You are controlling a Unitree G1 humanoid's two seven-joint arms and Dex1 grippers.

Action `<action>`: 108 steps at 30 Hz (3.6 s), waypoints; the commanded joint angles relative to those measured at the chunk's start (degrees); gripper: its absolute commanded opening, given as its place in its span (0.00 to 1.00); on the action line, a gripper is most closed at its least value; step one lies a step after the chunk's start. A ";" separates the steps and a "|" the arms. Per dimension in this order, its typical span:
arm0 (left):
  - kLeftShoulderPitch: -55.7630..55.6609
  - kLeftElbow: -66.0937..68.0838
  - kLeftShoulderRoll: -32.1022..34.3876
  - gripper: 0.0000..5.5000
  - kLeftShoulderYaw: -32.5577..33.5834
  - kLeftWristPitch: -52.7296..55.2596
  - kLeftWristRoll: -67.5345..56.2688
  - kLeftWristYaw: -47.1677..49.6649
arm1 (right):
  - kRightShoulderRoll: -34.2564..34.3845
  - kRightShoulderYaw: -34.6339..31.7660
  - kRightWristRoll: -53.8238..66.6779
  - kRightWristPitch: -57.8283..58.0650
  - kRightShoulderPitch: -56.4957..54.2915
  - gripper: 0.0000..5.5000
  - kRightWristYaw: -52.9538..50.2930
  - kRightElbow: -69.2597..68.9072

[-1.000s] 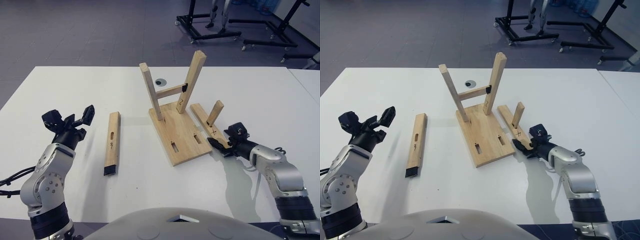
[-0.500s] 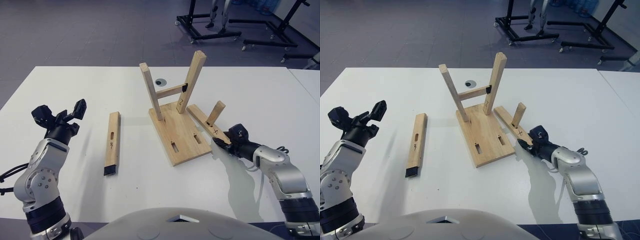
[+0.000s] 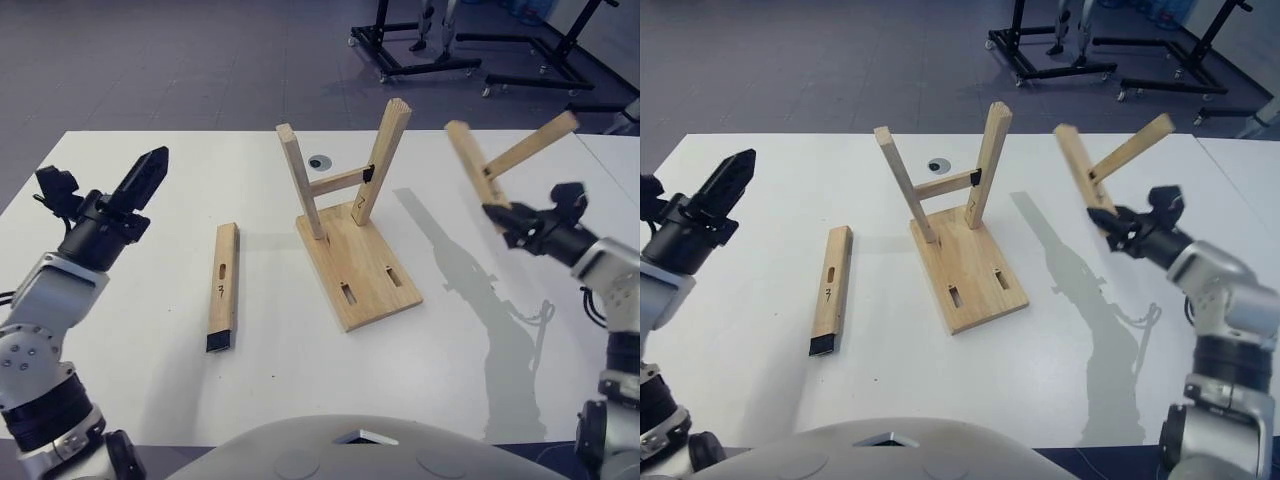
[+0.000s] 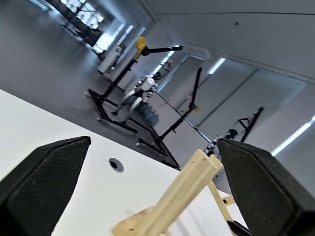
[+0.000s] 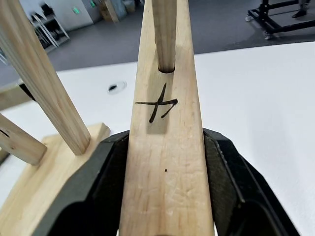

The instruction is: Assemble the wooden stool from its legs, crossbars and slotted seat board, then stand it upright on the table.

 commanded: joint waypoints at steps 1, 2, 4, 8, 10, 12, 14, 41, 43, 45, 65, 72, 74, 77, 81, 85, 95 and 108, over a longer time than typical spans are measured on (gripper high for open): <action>-4.33 3.00 6.83 0.85 -0.99 2.68 -13.36 -3.65 | -5.28 -1.96 6.04 5.76 -8.46 0.37 7.42 4.05; -4.55 2.70 7.12 0.85 -2.87 3.05 -16.07 -3.98 | -5.69 -2.20 8.85 8.54 -9.18 0.37 9.82 2.89; -3.72 0.88 6.95 0.85 -6.65 3.44 -18.07 -4.45 | -5.76 -2.72 13.62 12.93 -8.59 0.37 13.24 -0.72; -1.67 -2.10 6.71 0.85 -11.06 1.99 -19.72 -3.69 | -4.47 -6.13 23.84 19.29 -1.21 0.37 16.91 -13.77; -0.30 -2.80 6.70 0.85 -12.54 1.03 -21.23 -2.56 | -4.03 -9.32 29.20 21.34 3.76 0.37 18.53 -19.34; 1.54 -3.84 6.74 0.85 -13.88 0.63 -23.33 -2.33 | -4.26 -10.95 33.00 23.13 9.44 0.37 21.20 -23.44; 3.18 -5.34 6.84 0.85 -16.13 0.77 -23.86 -2.50 | -3.49 -9.35 35.35 24.24 13.43 0.37 21.91 -27.17; -11.81 -2.64 -6.00 0.85 -32.55 -6.84 -24.74 6.40 | 15.98 16.74 45.25 15.47 14.43 0.37 -3.56 -39.29; -11.83 -2.42 -6.16 0.85 -32.54 -6.79 -24.72 6.79 | 16.11 17.18 45.13 14.96 15.11 0.37 -3.85 -39.65; -11.97 -2.14 -6.58 0.85 -32.72 -6.83 -24.72 7.34 | 16.17 17.40 45.30 14.44 15.61 0.37 -4.14 -39.85; -11.39 -0.75 -5.23 0.45 -34.99 -4.40 -23.77 9.08 | 16.10 19.07 46.75 12.60 16.92 0.37 -5.87 -40.60; -10.77 -0.11 -4.43 0.42 -34.77 -5.27 -20.51 8.78 | 15.90 18.60 47.08 12.17 17.24 0.37 -6.30 -40.47; -10.57 -0.17 -4.30 0.41 -34.40 -5.46 -19.85 8.53 | 16.14 18.46 46.51 11.61 17.24 0.37 -6.31 -40.52; -9.96 -0.51 -4.16 0.40 -34.05 -5.65 -19.31 8.50 | 15.53 18.84 44.97 11.75 16.97 0.46 -5.89 -39.99; -9.61 -0.56 -3.82 0.37 -33.59 -5.92 -18.67 8.62 | 14.73 18.92 43.82 11.41 17.51 0.61 -4.89 -39.17; -9.96 -0.09 -3.14 0.37 -33.51 -5.37 -16.99 8.03 | 13.91 18.36 44.15 11.61 17.84 0.74 -4.33 -38.49; -13.70 -4.74 2.25 0.37 -36.44 -7.01 9.23 -5.70 | 2.29 10.31 34.49 9.13 14.91 0.98 4.88 -27.38; -14.38 -9.10 -3.61 0.37 -47.42 -16.78 40.10 -14.55 | 2.83 9.01 28.45 8.13 16.42 0.98 6.07 -24.21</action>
